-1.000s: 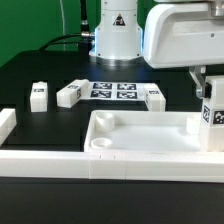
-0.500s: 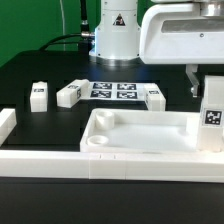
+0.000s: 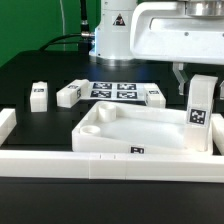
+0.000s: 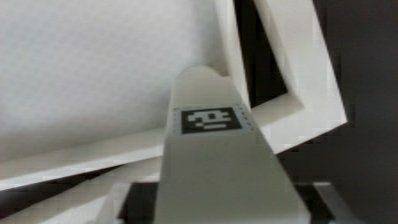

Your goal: Assemble desk

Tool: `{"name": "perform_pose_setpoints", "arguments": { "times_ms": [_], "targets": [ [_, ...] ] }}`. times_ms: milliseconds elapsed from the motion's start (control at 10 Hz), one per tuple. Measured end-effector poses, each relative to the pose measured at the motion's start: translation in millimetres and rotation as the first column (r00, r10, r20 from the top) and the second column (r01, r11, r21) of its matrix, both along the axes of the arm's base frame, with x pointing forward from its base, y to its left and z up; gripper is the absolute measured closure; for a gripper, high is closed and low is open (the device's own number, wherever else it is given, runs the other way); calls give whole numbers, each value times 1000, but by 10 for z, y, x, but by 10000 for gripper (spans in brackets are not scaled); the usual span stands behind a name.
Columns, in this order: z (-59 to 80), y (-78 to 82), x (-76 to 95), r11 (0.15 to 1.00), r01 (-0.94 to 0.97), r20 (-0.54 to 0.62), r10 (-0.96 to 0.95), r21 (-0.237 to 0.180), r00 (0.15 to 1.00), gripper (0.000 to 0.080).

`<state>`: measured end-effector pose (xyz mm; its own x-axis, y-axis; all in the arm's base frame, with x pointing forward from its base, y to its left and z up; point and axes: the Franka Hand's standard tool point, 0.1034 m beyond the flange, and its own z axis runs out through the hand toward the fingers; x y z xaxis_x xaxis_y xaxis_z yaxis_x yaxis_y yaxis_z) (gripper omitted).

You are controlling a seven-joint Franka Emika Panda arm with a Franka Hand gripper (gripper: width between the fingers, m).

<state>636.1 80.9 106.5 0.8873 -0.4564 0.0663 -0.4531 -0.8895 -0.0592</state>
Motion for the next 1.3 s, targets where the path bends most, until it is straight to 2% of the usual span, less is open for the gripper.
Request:
{"name": "perform_pose_setpoints", "arguments": {
  "times_ms": [100, 200, 300, 400, 600, 700, 800, 1300],
  "targets": [
    [5, 15, 2, 1000, -2, 2, 2, 1, 1000, 340],
    [67, 73, 7, 1000, -12, 14, 12, 4, 1000, 340],
    [177, 122, -34, 999, -33, 22, 33, 9, 999, 193],
    [267, 140, -101, 999, -49, 25, 49, 11, 998, 161],
    [372, 88, -303, 994, -111, 27, 111, 6, 993, 151],
    [366, 57, -373, 991, -134, 30, 134, 1, 990, 151],
    [324, 65, -394, 989, -150, 39, 150, -3, 988, 150],
    [310, 68, -397, 989, -148, 36, 148, -1, 988, 150]
  ]
}}
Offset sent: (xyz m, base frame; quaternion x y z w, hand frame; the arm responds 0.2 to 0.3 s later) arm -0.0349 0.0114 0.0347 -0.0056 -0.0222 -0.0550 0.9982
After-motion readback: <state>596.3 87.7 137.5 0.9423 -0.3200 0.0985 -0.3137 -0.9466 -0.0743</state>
